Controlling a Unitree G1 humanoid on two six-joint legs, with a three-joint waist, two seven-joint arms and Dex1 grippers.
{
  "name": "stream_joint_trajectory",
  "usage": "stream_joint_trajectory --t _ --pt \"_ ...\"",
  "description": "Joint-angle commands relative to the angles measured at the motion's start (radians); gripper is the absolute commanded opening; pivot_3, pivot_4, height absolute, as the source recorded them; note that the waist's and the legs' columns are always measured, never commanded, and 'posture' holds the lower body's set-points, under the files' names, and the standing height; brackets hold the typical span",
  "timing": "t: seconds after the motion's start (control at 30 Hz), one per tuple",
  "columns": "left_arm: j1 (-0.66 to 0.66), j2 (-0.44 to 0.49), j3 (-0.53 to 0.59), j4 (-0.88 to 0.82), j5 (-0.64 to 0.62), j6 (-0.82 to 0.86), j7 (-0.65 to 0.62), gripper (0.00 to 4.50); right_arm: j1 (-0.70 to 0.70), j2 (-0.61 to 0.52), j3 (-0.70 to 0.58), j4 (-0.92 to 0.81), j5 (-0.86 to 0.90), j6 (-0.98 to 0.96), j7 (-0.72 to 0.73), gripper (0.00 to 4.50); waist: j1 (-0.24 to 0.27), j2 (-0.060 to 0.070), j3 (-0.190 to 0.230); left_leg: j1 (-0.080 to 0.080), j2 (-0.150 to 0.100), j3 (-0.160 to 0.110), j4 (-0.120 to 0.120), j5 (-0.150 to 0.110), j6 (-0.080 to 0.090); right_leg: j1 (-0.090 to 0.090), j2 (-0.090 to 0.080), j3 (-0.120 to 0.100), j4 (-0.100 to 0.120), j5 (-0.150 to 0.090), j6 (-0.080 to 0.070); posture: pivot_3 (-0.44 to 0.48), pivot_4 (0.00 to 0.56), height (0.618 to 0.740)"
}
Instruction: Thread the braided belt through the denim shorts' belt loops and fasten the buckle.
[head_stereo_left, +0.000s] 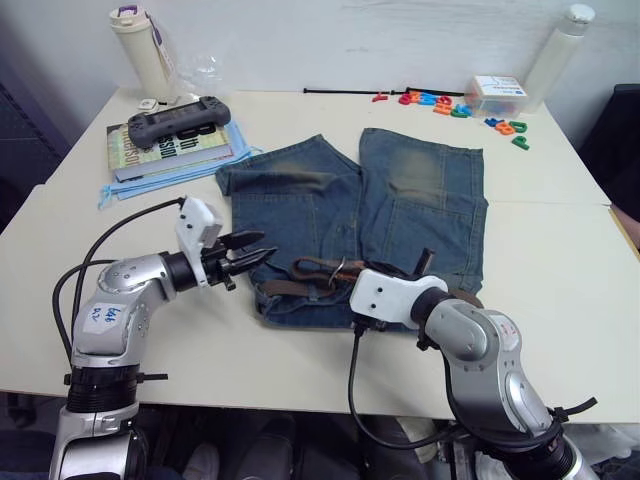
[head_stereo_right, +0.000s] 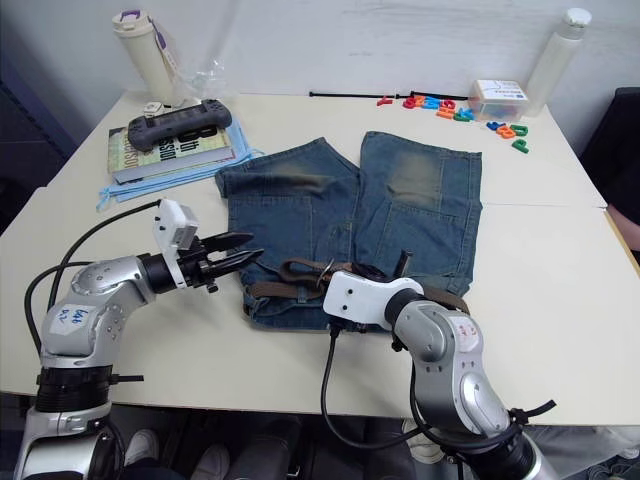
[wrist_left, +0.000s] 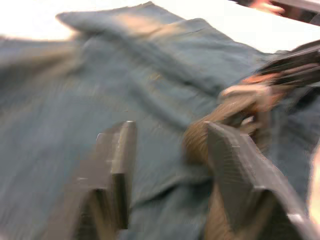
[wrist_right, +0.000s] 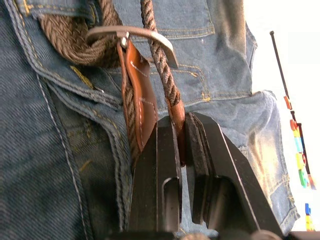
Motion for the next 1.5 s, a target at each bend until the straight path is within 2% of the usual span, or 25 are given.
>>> stream_joint_trajectory --t 0.03,0.07,0.1,0.23,0.43,0.6,0.67,0.77,0.9,1.0,1.1,1.33,1.5 --pt "0.022 -0.026 0.053 0.081 -0.073 0.034 0.022 0.67 -0.004 0.015 -0.019 -0.016 -0.014 -0.005 -0.012 0.0 0.002 0.0 0.0 0.0 0.0 0.0 0.0 0.0 0.0 0.0 0.0 0.0 0.0 0.0 0.0 0.0 0.15 0.655" --pt "0.02 -0.034 0.042 0.076 -0.075 0.038 0.023 0.22 -0.004 0.016 -0.019 -0.016 -0.014 -0.004 -0.011 0.0 0.004 0.0 0.0 0.0 0.0 0.0 0.0 0.0 0.0 0.0 0.0 0.0 0.0 0.0 0.0 0.0 0.15 0.655" --pt "0.018 -0.042 0.032 0.069 -0.081 0.043 0.02 0.05 -0.003 0.018 -0.019 -0.017 -0.016 -0.004 -0.011 0.0 0.004 0.0 0.0 0.0 0.0 0.0 0.0 0.0 0.0 0.0 0.0 0.0 0.0 0.0 0.0 0.0 0.15 0.655" --pt "0.015 -0.061 -0.003 0.038 -0.12 0.08 0.003 0.05 0.0 0.021 -0.021 -0.019 -0.019 -0.002 -0.01 0.0 0.004 0.0 0.0 0.0 -0.001 0.0 0.0 0.0 0.0 0.0 0.0 0.0 0.0 0.0 0.0 0.0 0.15 0.655" --pt "0.077 -0.01 -0.063 -0.003 -0.133 0.108 -0.069 0.05 0.0 0.02 -0.026 -0.027 -0.025 0.005 -0.005 0.0 0.001 0.0 0.0 0.0 0.0 0.0 0.0 0.0 0.0 0.0 0.0 0.0 0.0 0.0 0.0 0.0 0.15 0.655" --pt "0.103 0.04 -0.075 -0.03 -0.143 0.13 -0.08 0.05 0.004 0.021 -0.037 -0.028 -0.027 0.01 -0.009 0.0 0.003 0.0 0.0 0.0 0.0 0.0 0.0 0.0 -0.001 0.0 0.0 0.0 0.0 0.0 -0.001 0.0 0.15 0.655" --pt "0.114 0.074 -0.09 -0.025 -0.122 0.115 -0.088 0.05 0.0 0.026 -0.043 -0.025 -0.024 0.012 -0.012 0.0 0.002 0.0 0.0 0.0 0.0 0.0 0.0 0.0 -0.001 0.0 0.0 0.0 0.0 0.0 -0.001 0.0 0.15 0.655" --pt "0.123 0.136 -0.163 0.041 -0.006 0.061 -0.062 0.05 -0.007 0.032 -0.048 -0.022 -0.019 0.01 -0.017 0.0 0.002 0.0 0.0 0.0 0.001 0.0 0.0 -0.001 -0.001 0.0 0.0 0.0 0.0 0.0 -0.001 0.0 0.15 0.655" --pt "0.14 0.185 -0.226 0.104 0.081 -0.006 -0.054 0.05 -0.006 0.031 -0.056 -0.024 -0.015 0.001 -0.017 0.0 0.002 0.001 -0.001 0.001 0.001 0.0 0.0 -0.001 -0.001 0.001 0.0 0.0 0.0 -0.001 -0.001 0.0 0.15 0.655" --pt "0.171 0.206 -0.266 0.114 0.111 -0.047 -0.064 0.05 -0.004 0.02 -0.069 -0.037 -0.012 -0.009 -0.013 0.0 0.001 0.006 -0.004 0.002 0.002 0.0 0.0 -0.001 -0.001 0.001 0.0 0.0 0.0 -0.001 -0.002 0.0 0.15 0.655" --pt "0.172 0.187 -0.271 0.112 0.088 -0.027 -0.048 0.05 0.014 0.007 -0.083 -0.06 -0.006 -0.026 -0.01 0.0 0.001 0.01 -0.007 0.002 0.002 0.001 0.0 -0.001 -0.001 0.002 0.0 0.0 0.0 -0.001 -0.002 0.0 0.15 0.655" --pt "0.198 0.158 -0.295 0.081 0.081 -0.011 -0.025 0.05 0.149 -0.084 -0.209 -0.152 0.028 -0.104 -0.016 0.0 0.007 0.015 -0.012 0.003 0.002 0.0 0.0 -0.002 0.0 0.003 -0.001 0.0 -0.001 -0.001 -0.003 0.0 0.15 0.655" --pt "0.184 0.156 -0.296 0.091 0.08 -0.011 -0.021 0.05 0.326 -0.181 -0.363 -0.155 0.077 -0.181 -0.021 0.0 0.008 0.016 -0.016 0.003 0.002 0.001 0.0 -0.003 0.0 0.004 -0.001 0.0 -0.001 -0.001 -0.003 0.0 0.15 0.655"
